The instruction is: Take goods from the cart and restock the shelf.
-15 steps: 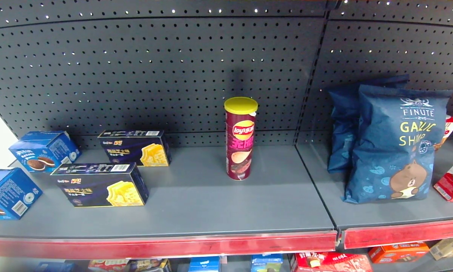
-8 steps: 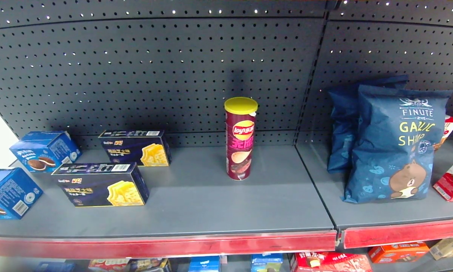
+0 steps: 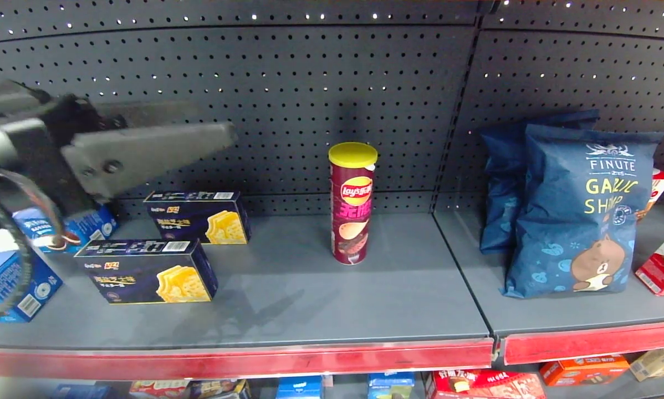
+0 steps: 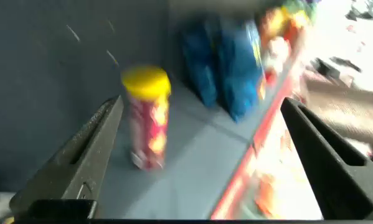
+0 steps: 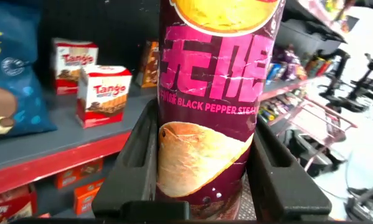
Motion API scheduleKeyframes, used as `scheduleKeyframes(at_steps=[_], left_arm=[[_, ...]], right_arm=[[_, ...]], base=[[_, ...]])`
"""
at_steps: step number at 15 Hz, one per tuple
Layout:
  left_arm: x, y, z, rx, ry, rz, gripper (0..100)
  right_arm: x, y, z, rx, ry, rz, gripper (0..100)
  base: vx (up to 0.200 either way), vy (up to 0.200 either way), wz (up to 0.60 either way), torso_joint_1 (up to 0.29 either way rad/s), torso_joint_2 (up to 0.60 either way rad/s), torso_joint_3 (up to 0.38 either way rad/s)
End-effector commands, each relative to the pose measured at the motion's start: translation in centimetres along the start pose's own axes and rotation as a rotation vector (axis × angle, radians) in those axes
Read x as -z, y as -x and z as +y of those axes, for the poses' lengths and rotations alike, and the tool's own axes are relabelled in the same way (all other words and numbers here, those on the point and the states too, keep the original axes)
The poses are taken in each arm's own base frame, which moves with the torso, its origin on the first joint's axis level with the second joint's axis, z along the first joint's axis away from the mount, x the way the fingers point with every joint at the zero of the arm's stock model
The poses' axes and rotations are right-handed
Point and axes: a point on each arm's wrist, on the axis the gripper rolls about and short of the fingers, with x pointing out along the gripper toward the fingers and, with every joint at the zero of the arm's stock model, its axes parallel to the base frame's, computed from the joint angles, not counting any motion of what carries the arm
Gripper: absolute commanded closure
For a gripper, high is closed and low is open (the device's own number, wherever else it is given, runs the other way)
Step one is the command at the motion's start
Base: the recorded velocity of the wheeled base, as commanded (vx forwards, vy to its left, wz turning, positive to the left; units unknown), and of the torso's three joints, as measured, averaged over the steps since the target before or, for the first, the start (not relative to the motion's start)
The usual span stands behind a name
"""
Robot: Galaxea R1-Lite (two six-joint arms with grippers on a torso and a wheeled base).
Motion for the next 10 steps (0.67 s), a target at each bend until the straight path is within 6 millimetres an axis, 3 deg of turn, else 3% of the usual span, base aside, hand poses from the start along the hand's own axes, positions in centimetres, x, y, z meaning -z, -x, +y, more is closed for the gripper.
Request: scheduleKeyframes(at_steps=[1,6,10], left_arm=[[4.3,-3.1,2.5,0.036,0.093,0.122,0],[5.3,-7.9,6.1,0.043,0.107,0.142,0],[7.5,-9.6,7.5,0.033,0.133,0.193,0]], right_arm=[[-0.1,0.4,-0.2,0.013,-0.006,-0.013,100],[0.0,-2.0,1.0,-0.050,0.030,0.083,100],[-0.2,-3.1,1.5,-0.066,0.019,0.119,100]], base=[[0.000,0.000,0.00,0.000,0.00,0.000],[0.000,0.000,0.00,0.000,0.00,0.000],[0.000,0.000,0.00,0.000,0.00,0.000]])
